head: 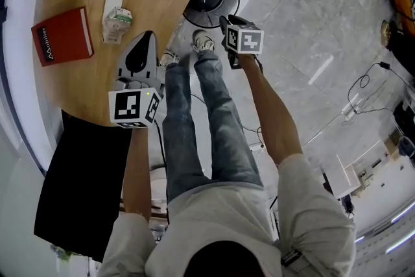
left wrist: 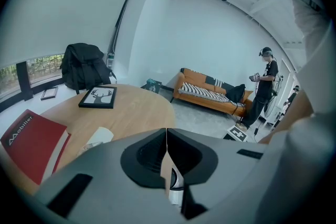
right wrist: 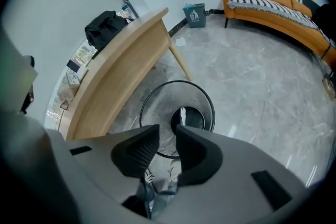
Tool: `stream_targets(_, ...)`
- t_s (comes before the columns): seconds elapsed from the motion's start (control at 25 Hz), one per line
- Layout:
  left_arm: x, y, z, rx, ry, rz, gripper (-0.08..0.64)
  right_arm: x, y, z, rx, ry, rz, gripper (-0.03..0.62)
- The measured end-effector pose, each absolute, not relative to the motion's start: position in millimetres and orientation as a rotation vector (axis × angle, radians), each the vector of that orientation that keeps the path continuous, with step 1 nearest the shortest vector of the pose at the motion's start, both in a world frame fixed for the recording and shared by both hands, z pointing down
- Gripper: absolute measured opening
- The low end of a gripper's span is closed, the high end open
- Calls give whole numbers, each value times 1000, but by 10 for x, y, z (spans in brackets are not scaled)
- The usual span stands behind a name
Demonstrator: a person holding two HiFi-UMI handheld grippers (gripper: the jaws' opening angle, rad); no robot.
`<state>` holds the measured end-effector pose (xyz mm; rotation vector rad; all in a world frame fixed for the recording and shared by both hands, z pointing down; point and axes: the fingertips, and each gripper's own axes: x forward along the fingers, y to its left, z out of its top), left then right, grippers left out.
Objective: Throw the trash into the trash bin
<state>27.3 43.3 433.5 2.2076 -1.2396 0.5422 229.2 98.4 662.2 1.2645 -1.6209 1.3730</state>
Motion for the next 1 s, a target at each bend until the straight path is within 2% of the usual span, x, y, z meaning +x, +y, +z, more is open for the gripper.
stream_targets(0.08, 259, 432, 4327, 2206, -1247, 534, 21, 2245, 936, 6511, 1276, -1698, 1321, 69)
stream_targets(0.24, 198, 427, 4312, 2196, -1273, 520, 21, 2204, 825, 6155, 1340, -1835, 1175, 43)
stream_targets(0.64, -70, 479, 4247, 2158, -1354, 476, 21, 1993, 702, 4960, 1385, -2089, 835, 37)
stream_targets(1.0, -502, 596, 4167, 2090, -1455, 442, 21, 1430, 494, 4729, 1263, -2198, 760, 37)
